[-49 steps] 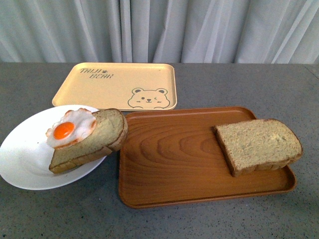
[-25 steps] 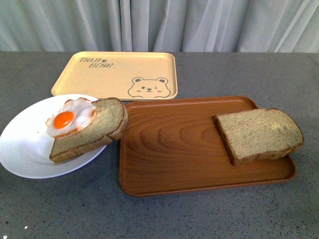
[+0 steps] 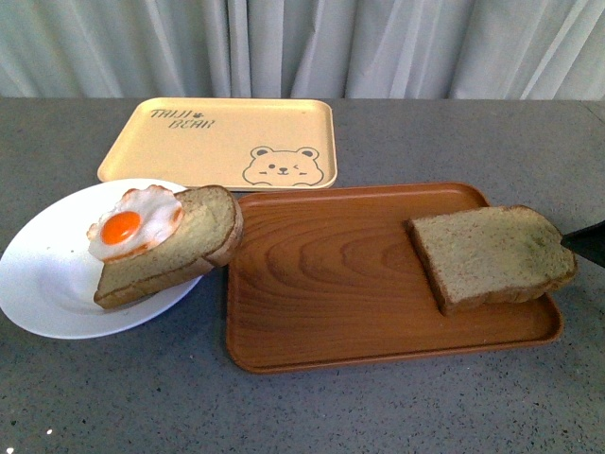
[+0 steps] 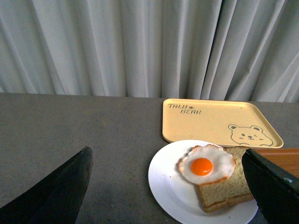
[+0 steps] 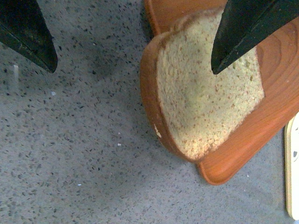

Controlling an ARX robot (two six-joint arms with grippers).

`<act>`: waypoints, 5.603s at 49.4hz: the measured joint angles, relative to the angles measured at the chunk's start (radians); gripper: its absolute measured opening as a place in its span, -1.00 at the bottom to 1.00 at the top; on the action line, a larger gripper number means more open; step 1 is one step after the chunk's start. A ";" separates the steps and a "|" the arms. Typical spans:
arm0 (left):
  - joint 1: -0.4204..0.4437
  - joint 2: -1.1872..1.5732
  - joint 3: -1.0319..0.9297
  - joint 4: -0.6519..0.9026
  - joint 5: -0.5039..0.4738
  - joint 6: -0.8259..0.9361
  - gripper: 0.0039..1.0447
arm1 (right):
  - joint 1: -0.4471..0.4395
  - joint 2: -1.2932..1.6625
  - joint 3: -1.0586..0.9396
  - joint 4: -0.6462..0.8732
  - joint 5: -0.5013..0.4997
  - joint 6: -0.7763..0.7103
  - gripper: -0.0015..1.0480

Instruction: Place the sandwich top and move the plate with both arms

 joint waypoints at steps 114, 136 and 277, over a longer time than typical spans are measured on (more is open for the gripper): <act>0.000 0.000 0.000 0.000 0.000 0.000 0.83 | 0.787 0.313 0.735 -0.133 0.047 0.190 -0.96; 0.000 0.000 0.000 0.000 0.000 0.000 0.83 | 0.799 0.319 0.628 -0.134 0.121 0.173 -0.49; 0.000 0.000 0.000 0.000 0.000 0.000 0.83 | 0.178 -1.638 -0.520 -0.444 0.290 -0.436 -0.97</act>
